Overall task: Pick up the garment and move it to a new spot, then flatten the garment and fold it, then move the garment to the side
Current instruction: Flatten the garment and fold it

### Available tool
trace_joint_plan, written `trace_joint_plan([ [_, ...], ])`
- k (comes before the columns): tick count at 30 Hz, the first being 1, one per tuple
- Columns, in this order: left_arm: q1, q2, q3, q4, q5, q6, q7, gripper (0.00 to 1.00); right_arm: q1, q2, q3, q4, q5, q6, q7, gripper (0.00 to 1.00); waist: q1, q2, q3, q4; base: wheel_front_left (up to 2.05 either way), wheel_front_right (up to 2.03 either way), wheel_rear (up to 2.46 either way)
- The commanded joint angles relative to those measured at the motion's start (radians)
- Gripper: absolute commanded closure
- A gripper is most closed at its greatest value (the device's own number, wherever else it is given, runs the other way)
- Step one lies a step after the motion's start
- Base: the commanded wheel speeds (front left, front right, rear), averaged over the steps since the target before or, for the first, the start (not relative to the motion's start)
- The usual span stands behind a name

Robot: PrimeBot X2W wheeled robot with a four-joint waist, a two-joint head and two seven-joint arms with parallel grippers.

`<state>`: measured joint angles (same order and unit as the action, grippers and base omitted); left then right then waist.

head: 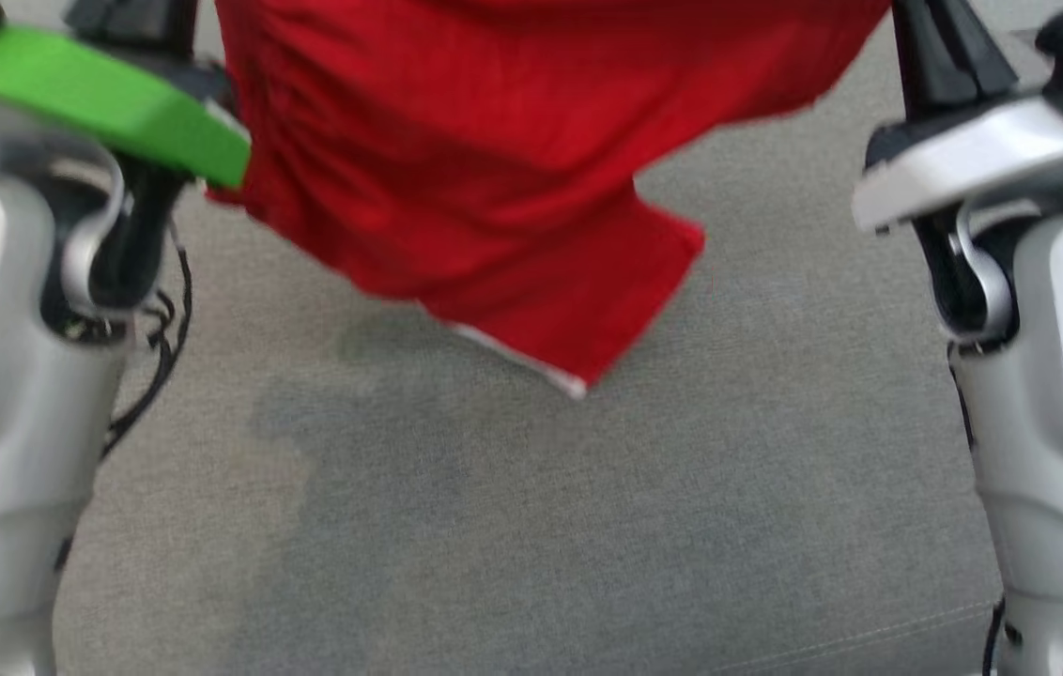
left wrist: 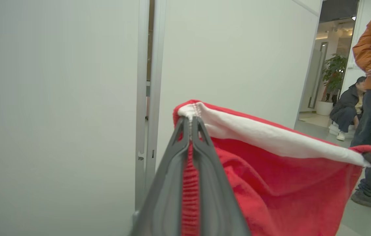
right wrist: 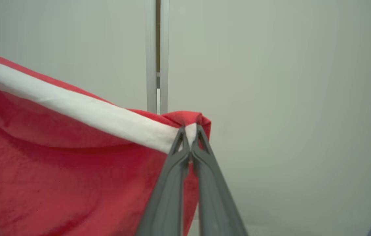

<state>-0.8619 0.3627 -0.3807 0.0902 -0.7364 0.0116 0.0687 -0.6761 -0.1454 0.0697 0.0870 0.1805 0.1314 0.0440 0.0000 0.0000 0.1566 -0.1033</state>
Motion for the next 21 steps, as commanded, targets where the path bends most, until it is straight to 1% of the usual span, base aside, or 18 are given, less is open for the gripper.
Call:
trace_joint_plan([
  [1, -0.083, -0.02, 0.015, 0.062, -0.004, -0.014, -0.02, 1.0, -0.085, 0.017, 0.003, 0.066, -0.023, -0.001, -0.034, 1.0, 0.0, 0.0, 0.113, -0.016, 0.0, 0.0, 0.0],
  [5, -0.26, -0.062, 0.045, 0.225, -0.015, -0.057, -0.085, 1.0, -0.278, 0.065, -0.019, 0.247, -0.054, -0.002, -0.13, 1.0, 0.0, 0.0, 0.187, -0.034, 0.0, 0.0, 0.0],
  [7, -0.308, -0.079, 0.042, 0.297, -0.013, -0.074, -0.11, 1.0, -0.337, 0.081, -0.02, 0.336, -0.07, -0.001, -0.17, 1.0, 0.0, 0.0, 0.227, -0.038, 0.0, 0.0, 0.0],
  [10, -0.326, -0.096, 0.023, 0.385, -0.004, -0.095, -0.142, 1.0, -0.378, 0.091, 0.0, 0.462, -0.081, -0.002, -0.225, 1.0, 0.0, 0.0, 0.274, -0.037, 0.0, 0.0, 0.0],
  [12, -0.304, -0.105, 0.009, 0.433, -0.005, -0.109, -0.164, 1.0, -0.383, 0.092, 0.016, 0.538, -0.07, -0.002, -0.258, 1.0, 0.0, 0.0, 0.301, -0.034, 0.0, 0.0, 0.0],
  [15, -0.238, -0.126, -0.002, 0.477, -0.044, -0.127, -0.207, 1.0, -0.351, 0.095, 0.064, 0.627, -0.033, -0.002, -0.292, 1.0, 0.0, 0.0, 0.324, -0.022, 0.0, 0.0, 0.0],
  [16, -0.213, -0.131, -0.008, 0.48, -0.055, -0.132, -0.215, 1.0, -0.338, 0.094, 0.068, 0.643, -0.019, -0.002, -0.299, 1.0, 0.0, 0.0, 0.326, -0.018, 0.0, 0.0, 0.0],
  [19, -0.125, -0.119, -0.038, 0.459, -0.071, -0.14, -0.249, 1.0, -0.291, 0.094, 0.079, 0.668, 0.017, -0.001, -0.31, 1.0, 0.0, 0.0, 0.321, -0.007, 0.0, 0.0, 0.0],
  [21, -0.062, -0.105, -0.048, 0.436, -0.086, -0.142, -0.27, 1.0, -0.253, 0.094, 0.072, 0.643, 0.034, -0.001, -0.311, 1.0, 0.0, 0.0, 0.307, -0.002, 0.0, 0.0, 0.0],
])
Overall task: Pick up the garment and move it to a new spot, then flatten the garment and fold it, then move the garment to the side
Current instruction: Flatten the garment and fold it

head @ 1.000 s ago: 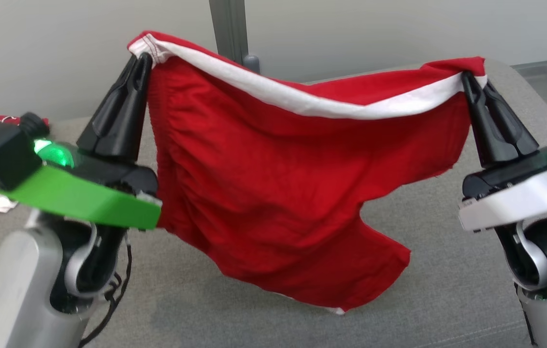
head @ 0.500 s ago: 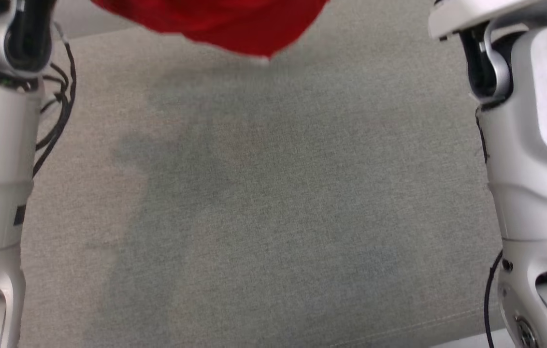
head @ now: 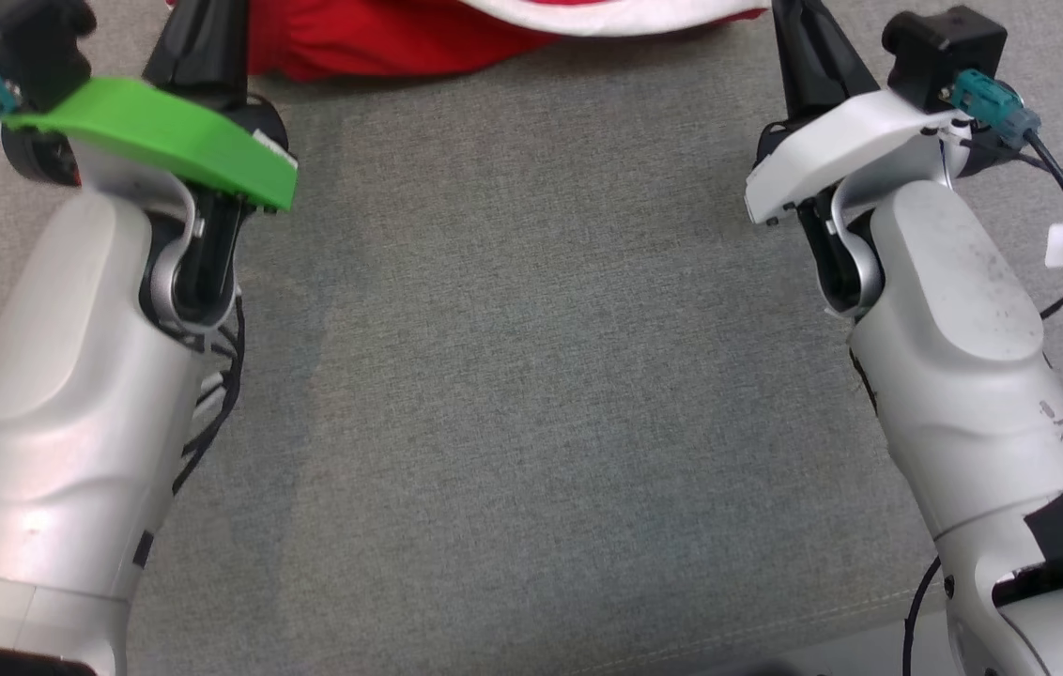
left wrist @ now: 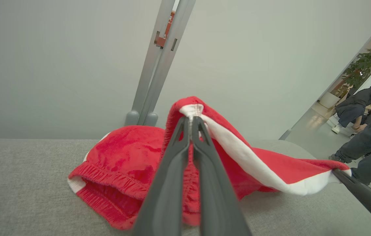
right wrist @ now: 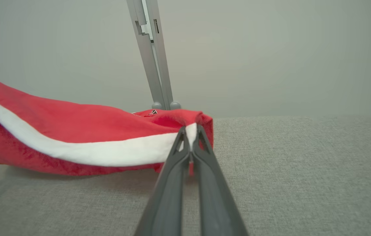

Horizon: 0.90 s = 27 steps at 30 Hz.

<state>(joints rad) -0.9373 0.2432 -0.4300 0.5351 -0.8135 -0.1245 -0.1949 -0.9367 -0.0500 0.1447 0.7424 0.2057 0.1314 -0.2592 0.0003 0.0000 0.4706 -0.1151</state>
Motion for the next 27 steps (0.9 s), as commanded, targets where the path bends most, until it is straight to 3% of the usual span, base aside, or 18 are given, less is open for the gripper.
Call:
trace_joint_plan([
  [1, 0.04, 0.014, -0.002, -0.022, -0.018, -0.007, -0.013, 1.0, 0.031, -0.002, -0.007, -0.028, 0.018, -0.002, -0.006, 1.0, -0.0003, 0.0, -0.014, 0.012, 0.0, 0.0, 0.0],
  [9, 0.287, 0.03, -0.013, -0.23, -0.079, -0.007, -0.056, 1.0, 0.256, -0.047, -0.02, -0.225, 0.062, -0.001, -0.006, 1.0, -0.0003, 0.0, -0.117, 0.03, 0.0, 0.0, 0.0],
  [15, 0.493, 0.034, -0.027, -0.408, -0.062, 0.004, -0.066, 1.0, 0.468, -0.082, -0.025, -0.382, 0.068, -0.001, -0.006, 1.0, -0.0003, 0.0, -0.224, 0.034, 0.0, 0.0, 0.0],
  [20, 0.676, 0.053, -0.042, -0.591, -0.06, 0.052, -0.068, 1.0, 0.67, -0.09, -0.043, -0.559, 0.051, -0.001, 0.038, 1.0, -0.0003, 0.0, -0.297, 0.023, 0.0, 0.0, 0.0],
  [27, 0.929, 0.058, -0.041, -0.838, -0.059, 0.164, -0.068, 1.0, 0.948, -0.047, -0.122, -0.873, 0.008, -0.001, 0.157, 1.0, -0.0003, 0.0, -0.334, 0.009, 0.0, 0.0, 0.0],
])
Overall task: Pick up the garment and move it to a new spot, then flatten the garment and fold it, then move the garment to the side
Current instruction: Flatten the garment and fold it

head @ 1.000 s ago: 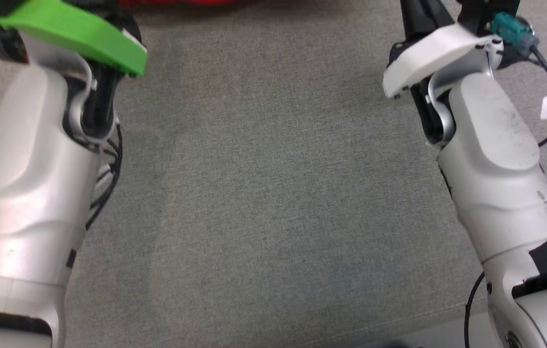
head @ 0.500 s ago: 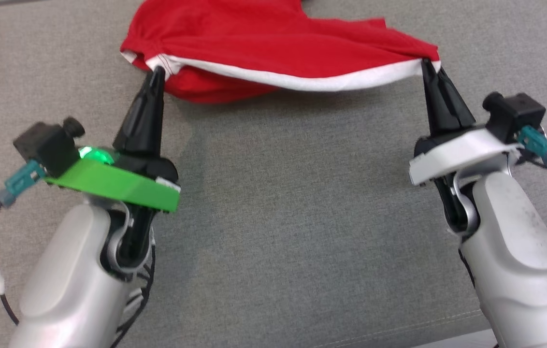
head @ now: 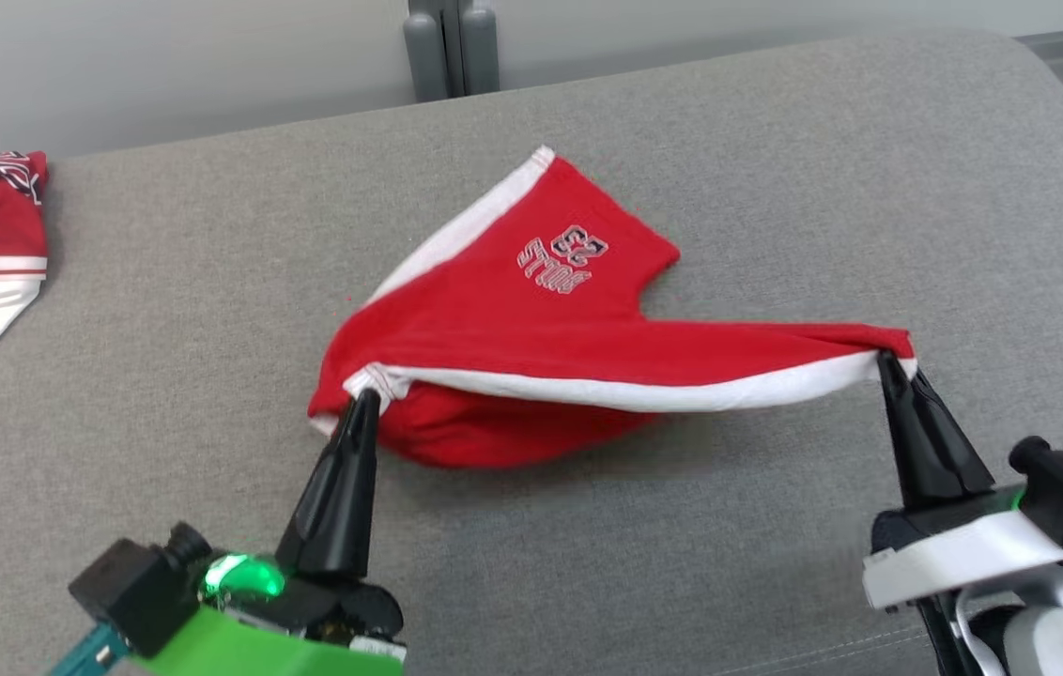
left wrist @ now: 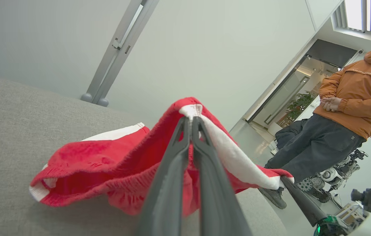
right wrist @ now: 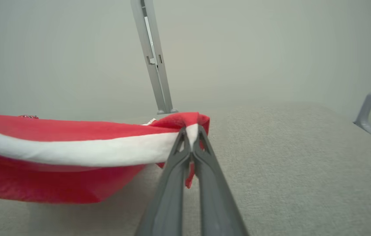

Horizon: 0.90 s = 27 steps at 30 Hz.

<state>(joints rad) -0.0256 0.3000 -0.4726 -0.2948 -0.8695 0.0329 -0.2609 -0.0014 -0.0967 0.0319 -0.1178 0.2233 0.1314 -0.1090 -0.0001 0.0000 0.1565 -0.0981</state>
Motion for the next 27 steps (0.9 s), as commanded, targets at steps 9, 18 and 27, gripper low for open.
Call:
trace_joint_plan([
  [9, 0.157, -0.044, -0.052, -0.007, -0.076, 0.074, 0.042, 1.0, 0.075, 0.007, -0.049, -0.096, -0.061, -0.001, 0.124, 1.0, 0.0001, 0.0, -0.003, 0.037, 0.0, 0.0, 0.0],
  [18, 0.002, -0.155, 0.007, 0.222, -0.193, 0.105, 0.084, 1.0, -0.185, -0.056, 0.008, 0.166, -0.042, -0.001, 0.152, 1.0, 0.0001, 0.0, 0.052, 0.126, 0.0, 0.0, 0.0],
  [27, -0.241, -0.224, 0.01, 0.46, -0.225, 0.116, 0.106, 1.0, -0.537, -0.104, 0.089, 0.515, -0.042, -0.001, 0.169, 1.0, 0.0001, 0.0, 0.14, 0.226, 0.0, 0.0, 0.0],
])
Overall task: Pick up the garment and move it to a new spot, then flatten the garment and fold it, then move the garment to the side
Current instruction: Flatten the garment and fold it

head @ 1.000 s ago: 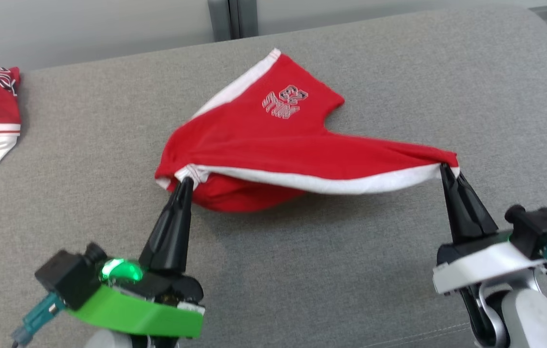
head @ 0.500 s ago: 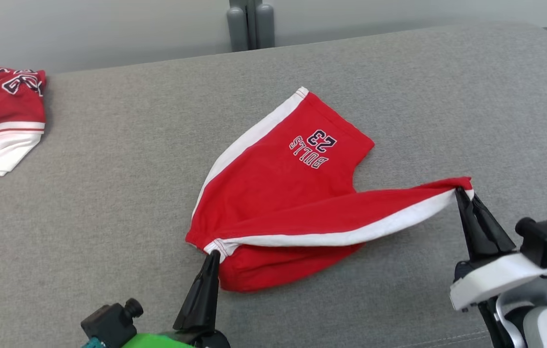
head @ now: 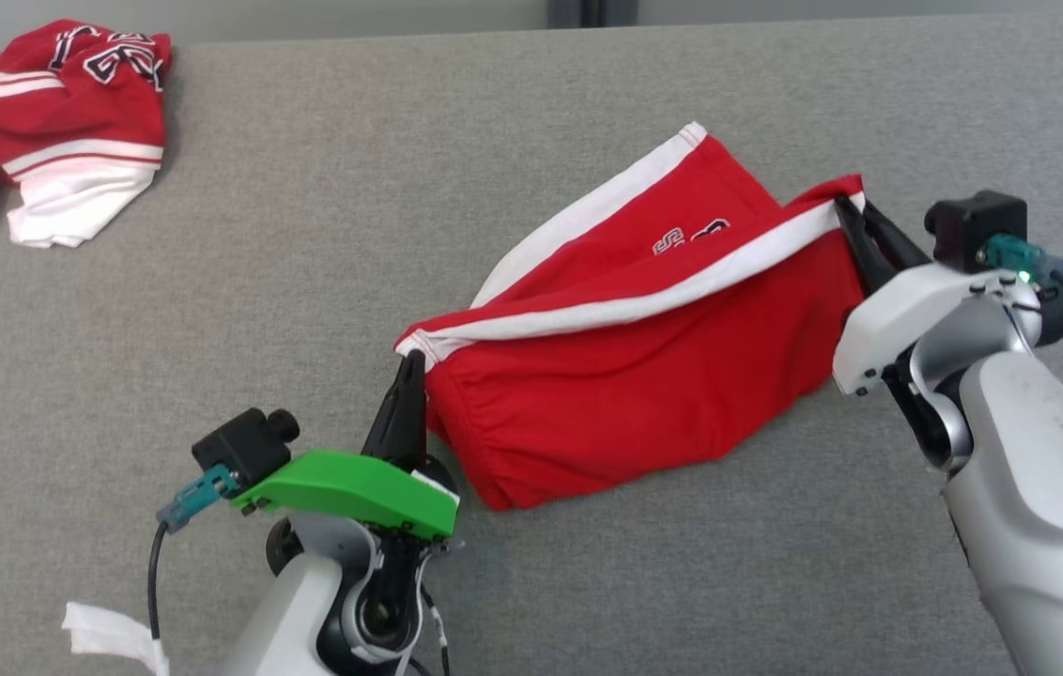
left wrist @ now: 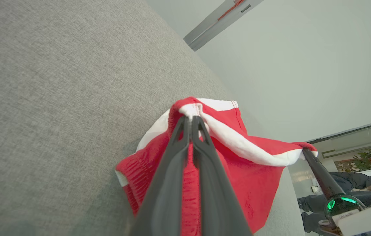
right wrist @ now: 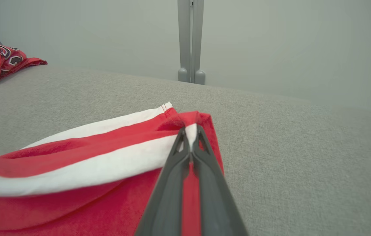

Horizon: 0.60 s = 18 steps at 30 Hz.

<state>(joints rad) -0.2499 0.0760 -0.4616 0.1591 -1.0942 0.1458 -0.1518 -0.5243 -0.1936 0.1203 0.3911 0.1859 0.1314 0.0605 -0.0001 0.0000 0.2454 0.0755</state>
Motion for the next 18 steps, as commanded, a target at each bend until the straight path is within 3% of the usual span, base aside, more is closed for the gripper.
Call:
trace_joint_plan([
  [1, -0.042, -0.005, -0.005, 0.03, -0.003, 0.002, -0.006, 1.0, -0.051, -0.012, 0.009, 0.047, -0.004, -0.001, -0.001, 1.0, 0.0001, 0.0, 0.061, 0.064, 0.0, 0.0, 0.0],
  [9, -0.163, -0.023, -0.039, 0.155, -0.042, -0.007, -0.041, 1.0, -0.258, -0.035, 0.076, 0.285, 0.005, -0.001, -0.02, 1.0, 0.0001, 0.0, 0.126, 0.121, 0.0, 0.0, 0.0],
  [18, -0.228, -0.025, -0.091, 0.214, -0.117, -0.012, -0.087, 1.0, -0.412, -0.022, 0.121, 0.477, 0.014, -0.001, -0.069, 1.0, 0.0001, 0.0, 0.155, 0.138, 0.0, 0.0, 0.0],
])
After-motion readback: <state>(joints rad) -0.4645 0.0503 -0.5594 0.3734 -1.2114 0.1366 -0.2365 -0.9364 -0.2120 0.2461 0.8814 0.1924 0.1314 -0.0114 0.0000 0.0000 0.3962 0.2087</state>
